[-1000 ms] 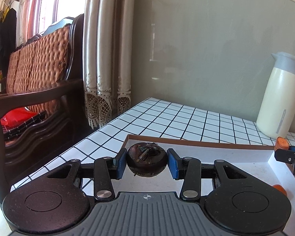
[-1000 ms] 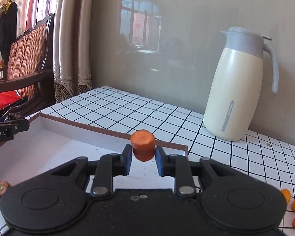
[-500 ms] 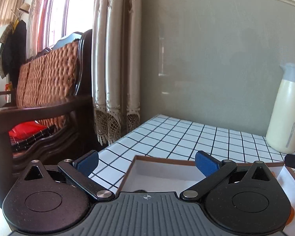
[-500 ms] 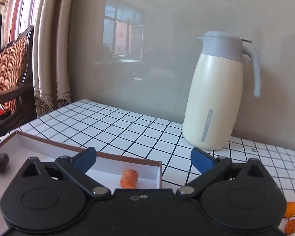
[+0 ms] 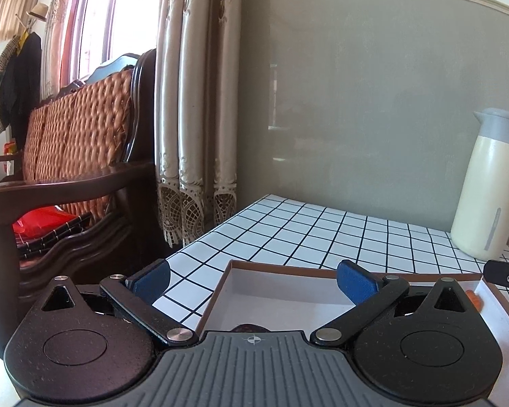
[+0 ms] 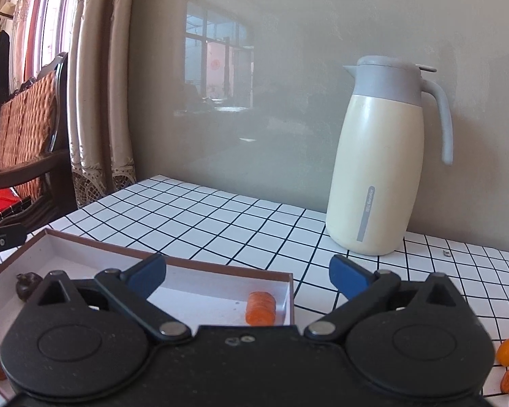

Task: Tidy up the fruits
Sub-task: 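Open both tools to drop the dark fruit and carrot piece into the box, then move both open tools back toward the remaining fruits on the table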

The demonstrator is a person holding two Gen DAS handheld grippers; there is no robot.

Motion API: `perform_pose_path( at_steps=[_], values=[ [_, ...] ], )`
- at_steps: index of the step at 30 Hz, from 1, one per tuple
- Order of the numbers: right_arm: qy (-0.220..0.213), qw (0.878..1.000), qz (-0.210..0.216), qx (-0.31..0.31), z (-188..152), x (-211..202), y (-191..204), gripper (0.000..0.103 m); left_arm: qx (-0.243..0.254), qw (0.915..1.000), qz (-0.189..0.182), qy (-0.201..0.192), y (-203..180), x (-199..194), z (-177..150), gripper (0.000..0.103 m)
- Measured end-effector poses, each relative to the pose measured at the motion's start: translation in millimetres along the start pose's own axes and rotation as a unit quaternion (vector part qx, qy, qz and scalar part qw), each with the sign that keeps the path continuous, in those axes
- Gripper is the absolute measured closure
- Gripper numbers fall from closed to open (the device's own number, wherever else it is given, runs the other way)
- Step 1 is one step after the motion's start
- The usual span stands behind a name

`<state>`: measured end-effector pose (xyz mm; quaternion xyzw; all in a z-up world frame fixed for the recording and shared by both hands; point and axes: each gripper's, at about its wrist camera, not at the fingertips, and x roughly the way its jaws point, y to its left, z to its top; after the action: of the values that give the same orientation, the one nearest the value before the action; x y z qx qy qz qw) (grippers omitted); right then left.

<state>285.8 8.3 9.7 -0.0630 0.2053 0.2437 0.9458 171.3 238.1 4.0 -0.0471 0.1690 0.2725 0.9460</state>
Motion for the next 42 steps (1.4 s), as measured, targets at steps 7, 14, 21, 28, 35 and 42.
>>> perform_pose_path(
  at_steps=[7,14,21,28,35,42],
  values=[
    [-0.001,1.0,-0.002,-0.001,-6.6,-27.2,-3.3,0.006,-0.001,0.9996,-0.029,-0.004,-15.4,-28.4,-4.6,0.0],
    [0.003,1.0,-0.021,0.008,-21.6,-59.3,-18.9,0.006,0.008,0.9992,-0.037,-0.01,-26.3,-60.7,-15.8,0.0],
    [0.0,0.999,-0.039,0.008,-33.3,-88.6,-30.0,0.006,0.001,0.9993,-0.034,-0.017,-27.8,-91.8,-28.7,0.0],
    [-0.002,0.999,-0.053,0.007,-42.6,-111.0,-40.3,0.006,0.013,0.9986,-0.037,-0.035,-34.1,-115.1,-34.3,0.0],
    [-0.007,0.998,-0.067,0.007,-53.5,-131.1,-44.3,0.006,0.02,0.9971,-0.04,-0.062,-40.0,-135.2,-38.4,0.0],
    [-0.016,0.997,-0.077,0.0,-61.2,-151.0,-50.3,0.006,-0.019,0.9956,-0.048,-0.079,-28.7,-143.1,-39.5,0.0]
  ],
)
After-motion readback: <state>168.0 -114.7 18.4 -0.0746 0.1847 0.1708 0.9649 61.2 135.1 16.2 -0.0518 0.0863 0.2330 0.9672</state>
